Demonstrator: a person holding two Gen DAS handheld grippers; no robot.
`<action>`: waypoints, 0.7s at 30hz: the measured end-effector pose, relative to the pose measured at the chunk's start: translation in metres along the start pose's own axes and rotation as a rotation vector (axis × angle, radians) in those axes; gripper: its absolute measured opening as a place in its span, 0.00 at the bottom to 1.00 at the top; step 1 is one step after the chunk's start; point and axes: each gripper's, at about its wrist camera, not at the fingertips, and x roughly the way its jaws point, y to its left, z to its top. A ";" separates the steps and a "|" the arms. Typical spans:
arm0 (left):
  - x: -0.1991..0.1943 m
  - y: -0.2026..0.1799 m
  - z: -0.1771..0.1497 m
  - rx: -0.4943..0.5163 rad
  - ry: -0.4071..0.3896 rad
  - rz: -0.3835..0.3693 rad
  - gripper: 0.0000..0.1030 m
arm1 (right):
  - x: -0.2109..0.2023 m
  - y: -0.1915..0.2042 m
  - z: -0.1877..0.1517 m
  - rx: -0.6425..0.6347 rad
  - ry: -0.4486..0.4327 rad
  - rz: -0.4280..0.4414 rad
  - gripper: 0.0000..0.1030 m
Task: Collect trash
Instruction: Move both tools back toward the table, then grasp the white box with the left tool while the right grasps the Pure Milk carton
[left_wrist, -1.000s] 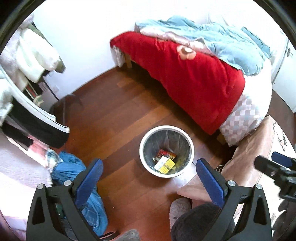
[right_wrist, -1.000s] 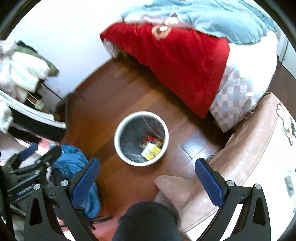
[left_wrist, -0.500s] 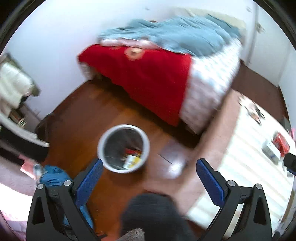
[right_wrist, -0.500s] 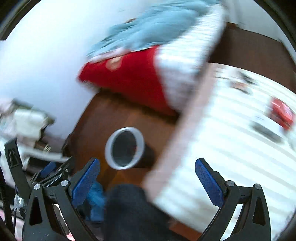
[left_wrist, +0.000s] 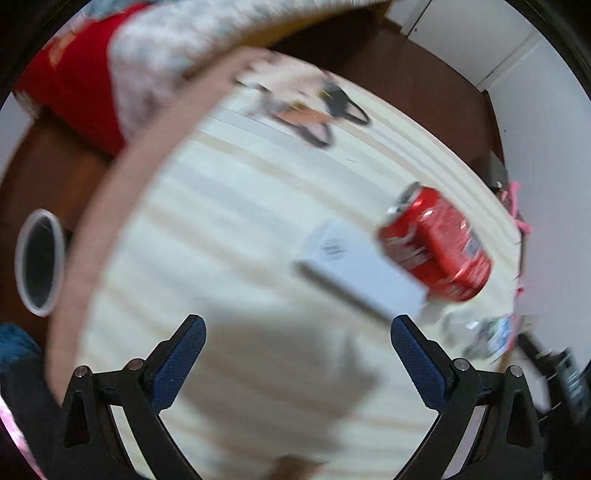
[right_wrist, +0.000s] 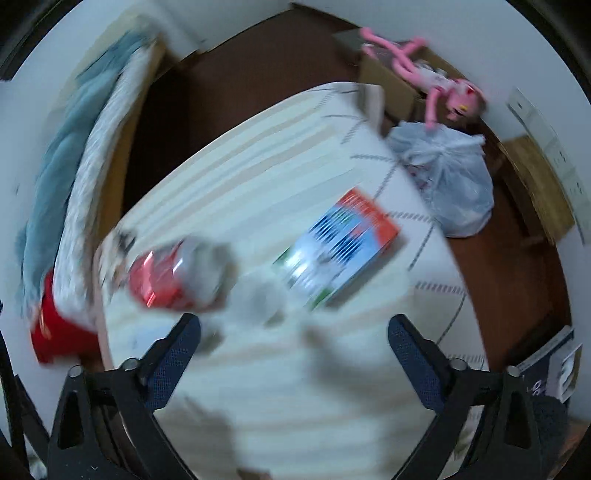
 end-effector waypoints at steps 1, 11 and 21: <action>0.010 -0.006 0.007 -0.025 0.023 -0.025 0.99 | 0.007 -0.006 0.008 0.022 0.001 0.001 0.84; 0.051 -0.010 0.030 -0.200 0.065 -0.088 0.69 | 0.056 -0.029 0.047 0.155 0.010 -0.040 0.83; 0.026 -0.039 0.017 0.316 -0.013 0.132 0.37 | 0.065 -0.025 0.035 0.047 0.068 -0.035 0.70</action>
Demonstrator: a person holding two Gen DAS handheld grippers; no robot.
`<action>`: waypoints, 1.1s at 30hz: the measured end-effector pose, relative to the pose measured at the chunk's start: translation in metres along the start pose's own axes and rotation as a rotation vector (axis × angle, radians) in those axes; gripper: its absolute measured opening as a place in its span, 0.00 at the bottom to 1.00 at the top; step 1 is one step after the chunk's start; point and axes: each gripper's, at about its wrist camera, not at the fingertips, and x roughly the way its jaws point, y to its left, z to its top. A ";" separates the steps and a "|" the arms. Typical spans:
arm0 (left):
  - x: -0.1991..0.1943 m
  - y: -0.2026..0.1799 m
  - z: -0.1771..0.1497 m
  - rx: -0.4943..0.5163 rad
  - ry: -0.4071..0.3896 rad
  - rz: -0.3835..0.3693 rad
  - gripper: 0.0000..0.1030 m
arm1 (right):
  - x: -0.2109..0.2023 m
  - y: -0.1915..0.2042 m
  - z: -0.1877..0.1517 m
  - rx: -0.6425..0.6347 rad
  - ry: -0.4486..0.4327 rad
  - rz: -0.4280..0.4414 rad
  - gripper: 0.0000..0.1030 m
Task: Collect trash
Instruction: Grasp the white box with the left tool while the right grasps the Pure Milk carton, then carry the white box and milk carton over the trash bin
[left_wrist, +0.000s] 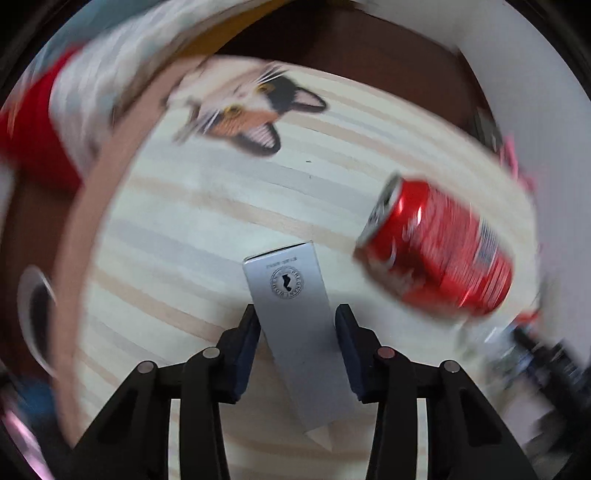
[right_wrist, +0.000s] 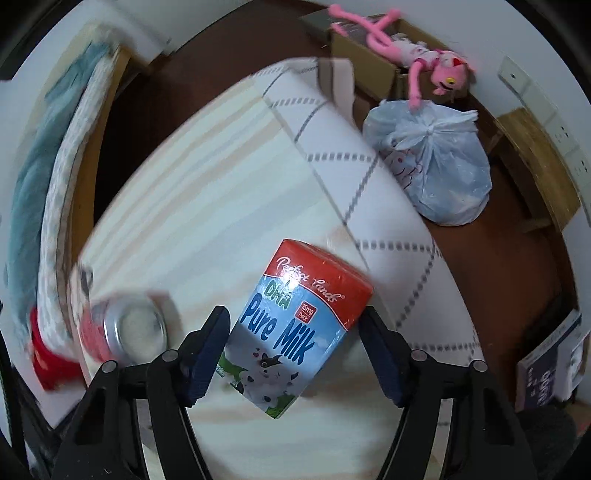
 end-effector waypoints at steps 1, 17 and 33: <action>-0.001 -0.004 -0.002 0.061 0.000 0.024 0.36 | -0.001 0.001 -0.007 -0.043 0.017 -0.003 0.70; 0.013 0.006 -0.059 0.034 -0.014 0.045 0.35 | -0.008 0.005 -0.079 -0.177 0.091 -0.053 0.70; -0.004 -0.007 -0.088 0.075 -0.071 0.080 0.30 | -0.009 0.023 -0.096 -0.190 0.019 -0.143 0.66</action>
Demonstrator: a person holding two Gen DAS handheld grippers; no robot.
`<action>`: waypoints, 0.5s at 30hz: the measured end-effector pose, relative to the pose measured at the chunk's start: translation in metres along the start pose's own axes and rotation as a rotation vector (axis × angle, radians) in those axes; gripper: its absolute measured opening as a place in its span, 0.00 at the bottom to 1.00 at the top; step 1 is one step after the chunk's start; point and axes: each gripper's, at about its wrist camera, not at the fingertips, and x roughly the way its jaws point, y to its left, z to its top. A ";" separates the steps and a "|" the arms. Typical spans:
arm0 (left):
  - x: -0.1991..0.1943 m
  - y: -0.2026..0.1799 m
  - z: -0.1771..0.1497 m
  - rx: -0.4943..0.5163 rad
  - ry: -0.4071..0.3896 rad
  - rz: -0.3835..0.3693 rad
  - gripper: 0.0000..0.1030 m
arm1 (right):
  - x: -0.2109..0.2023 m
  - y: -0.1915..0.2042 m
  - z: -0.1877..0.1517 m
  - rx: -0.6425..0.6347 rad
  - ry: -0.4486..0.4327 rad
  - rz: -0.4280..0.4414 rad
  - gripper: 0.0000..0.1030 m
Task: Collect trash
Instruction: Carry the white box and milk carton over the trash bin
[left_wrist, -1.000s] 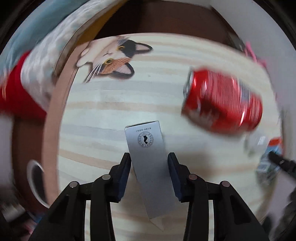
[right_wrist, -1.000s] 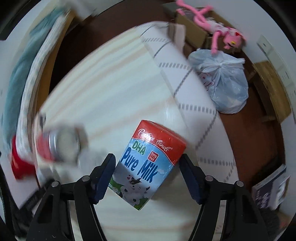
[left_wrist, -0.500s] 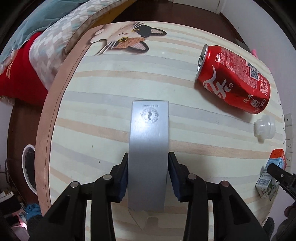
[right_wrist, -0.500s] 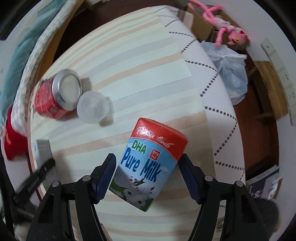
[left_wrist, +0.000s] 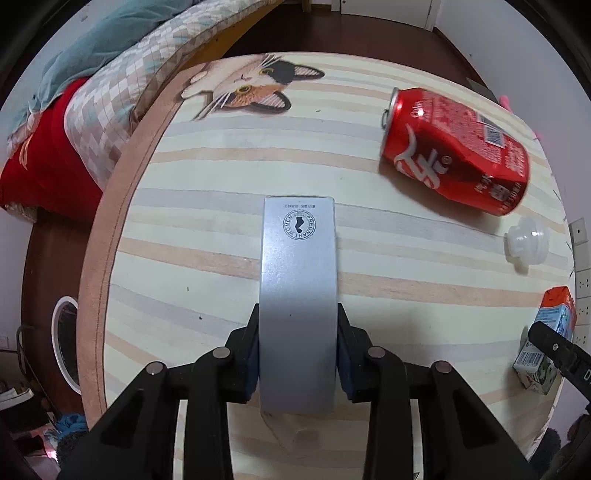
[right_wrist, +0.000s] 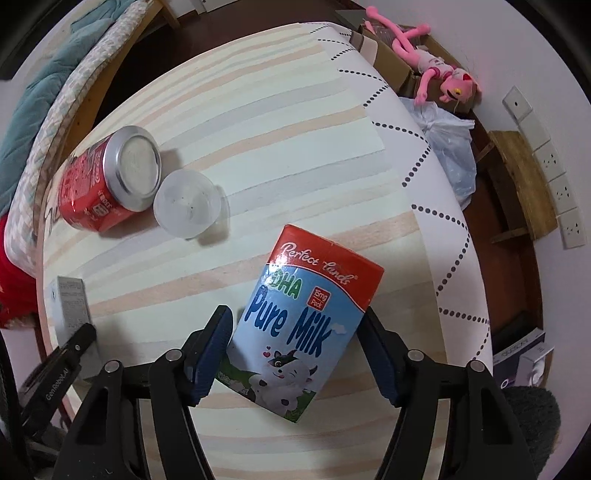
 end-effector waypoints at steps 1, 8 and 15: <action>-0.005 0.000 -0.002 0.005 -0.011 0.002 0.30 | -0.002 -0.002 -0.002 0.000 -0.004 0.008 0.65; -0.059 0.006 -0.020 0.025 -0.121 0.007 0.30 | -0.025 -0.007 -0.017 -0.039 -0.052 0.060 0.60; -0.120 0.043 -0.032 -0.009 -0.228 -0.025 0.30 | -0.086 0.019 -0.046 -0.155 -0.156 0.142 0.60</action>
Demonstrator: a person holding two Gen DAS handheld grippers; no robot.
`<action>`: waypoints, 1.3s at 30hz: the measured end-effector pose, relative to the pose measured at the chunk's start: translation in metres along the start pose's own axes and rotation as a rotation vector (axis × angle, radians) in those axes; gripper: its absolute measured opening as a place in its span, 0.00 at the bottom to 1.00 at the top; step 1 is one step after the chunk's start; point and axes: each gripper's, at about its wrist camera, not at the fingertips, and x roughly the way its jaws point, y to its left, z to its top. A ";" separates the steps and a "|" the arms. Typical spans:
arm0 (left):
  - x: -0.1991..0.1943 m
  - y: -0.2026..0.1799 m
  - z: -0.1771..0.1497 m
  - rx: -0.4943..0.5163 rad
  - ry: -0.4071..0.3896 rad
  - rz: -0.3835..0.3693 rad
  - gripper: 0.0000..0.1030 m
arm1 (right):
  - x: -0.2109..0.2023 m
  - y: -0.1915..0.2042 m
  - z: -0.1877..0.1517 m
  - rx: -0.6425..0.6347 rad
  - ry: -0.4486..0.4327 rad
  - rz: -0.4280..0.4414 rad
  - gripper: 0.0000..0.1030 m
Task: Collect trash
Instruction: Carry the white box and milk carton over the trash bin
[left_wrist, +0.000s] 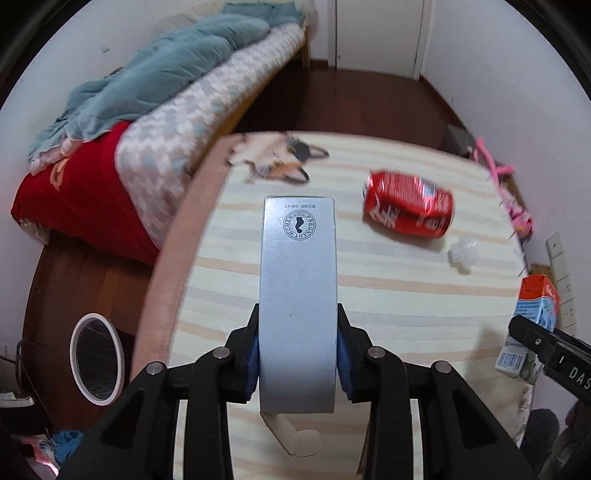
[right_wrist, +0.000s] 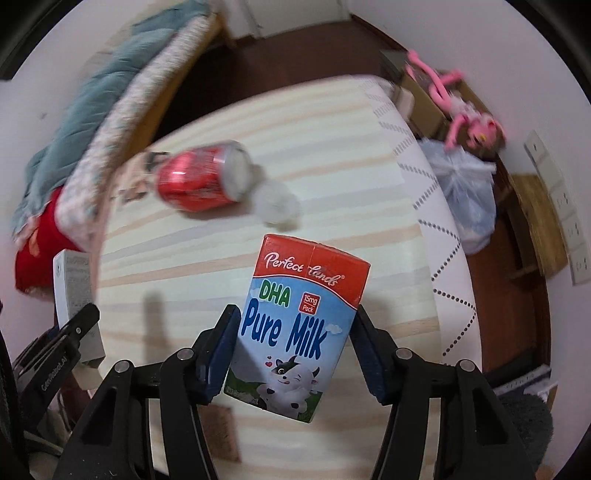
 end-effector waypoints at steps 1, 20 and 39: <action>-0.014 0.009 0.000 -0.009 -0.024 -0.003 0.30 | -0.008 0.007 -0.001 -0.017 -0.012 0.010 0.59; -0.128 0.243 -0.019 -0.255 -0.217 0.126 0.30 | -0.103 0.282 -0.045 -0.425 -0.080 0.314 0.59; 0.041 0.513 -0.121 -0.656 0.240 0.031 0.30 | 0.104 0.572 -0.167 -0.812 0.349 0.344 0.58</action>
